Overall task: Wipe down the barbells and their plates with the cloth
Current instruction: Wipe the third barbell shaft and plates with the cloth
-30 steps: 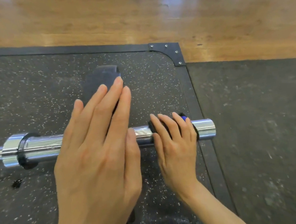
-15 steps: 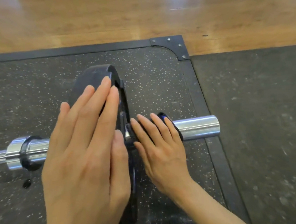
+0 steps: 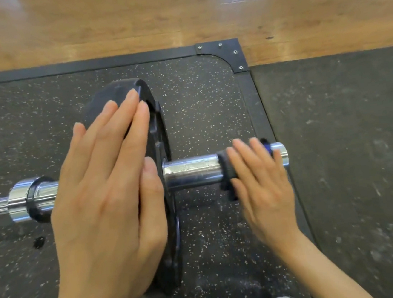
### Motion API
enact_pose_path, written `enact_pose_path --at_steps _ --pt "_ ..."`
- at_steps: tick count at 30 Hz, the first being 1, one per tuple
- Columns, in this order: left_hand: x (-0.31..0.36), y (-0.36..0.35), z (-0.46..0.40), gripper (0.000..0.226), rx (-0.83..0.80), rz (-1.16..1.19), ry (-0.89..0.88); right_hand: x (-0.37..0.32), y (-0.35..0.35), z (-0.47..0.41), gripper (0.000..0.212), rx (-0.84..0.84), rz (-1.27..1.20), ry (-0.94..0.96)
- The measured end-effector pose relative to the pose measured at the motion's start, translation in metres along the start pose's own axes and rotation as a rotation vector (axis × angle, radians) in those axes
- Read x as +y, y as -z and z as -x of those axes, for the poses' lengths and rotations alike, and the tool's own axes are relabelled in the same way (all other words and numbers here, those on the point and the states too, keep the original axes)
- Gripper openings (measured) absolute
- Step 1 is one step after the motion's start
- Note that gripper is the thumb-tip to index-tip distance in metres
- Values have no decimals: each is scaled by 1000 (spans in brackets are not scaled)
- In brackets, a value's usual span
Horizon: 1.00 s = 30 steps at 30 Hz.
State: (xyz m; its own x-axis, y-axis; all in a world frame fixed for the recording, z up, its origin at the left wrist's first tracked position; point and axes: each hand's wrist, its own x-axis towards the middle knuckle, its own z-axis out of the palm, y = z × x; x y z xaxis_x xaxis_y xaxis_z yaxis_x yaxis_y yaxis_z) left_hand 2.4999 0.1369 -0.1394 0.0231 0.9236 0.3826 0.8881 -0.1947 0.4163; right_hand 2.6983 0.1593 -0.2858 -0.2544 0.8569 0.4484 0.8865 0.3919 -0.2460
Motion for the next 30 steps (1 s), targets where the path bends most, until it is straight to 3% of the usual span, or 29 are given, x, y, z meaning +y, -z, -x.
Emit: enact_pose_path --at_steps 3,6,8,11,14,17,20,23,25,28,30 --pt "-1 -2 0 51 7 -9 6 -32 -11 -4 44 34 -49 -108" --pt "-4 -3 -5 51 23 -5 10 -69 -26 -19 43 -22 -45 102" --pt "-6 -5 -10 51 20 2 18 -47 -22 -21 44 -39 -5 186" --pt "-8 -7 -16 51 38 22 35 -6 -8 -6 43 22 -4 5" --pt "-11 -9 -24 51 29 9 49 -29 -18 -15 43 62 -31 -117" --pt "-15 -10 -39 52 19 19 65 -64 -34 -35 42 23 -41 42" --pt "-21 -6 -44 50 10 26 28 -29 -26 -42 42 4 33 176" --pt "-20 -5 -27 51 47 30 10 8 -16 -31 43 71 43 -26" --pt "-16 -14 -17 52 73 32 19 -8 -24 -34 43 97 1 -124" --pt "-16 -23 -22 50 114 46 29 -55 -45 -48 43 64 -35 40" --pt "-19 -23 -29 50 115 44 32 -48 -43 -57 42 27 -32 192"
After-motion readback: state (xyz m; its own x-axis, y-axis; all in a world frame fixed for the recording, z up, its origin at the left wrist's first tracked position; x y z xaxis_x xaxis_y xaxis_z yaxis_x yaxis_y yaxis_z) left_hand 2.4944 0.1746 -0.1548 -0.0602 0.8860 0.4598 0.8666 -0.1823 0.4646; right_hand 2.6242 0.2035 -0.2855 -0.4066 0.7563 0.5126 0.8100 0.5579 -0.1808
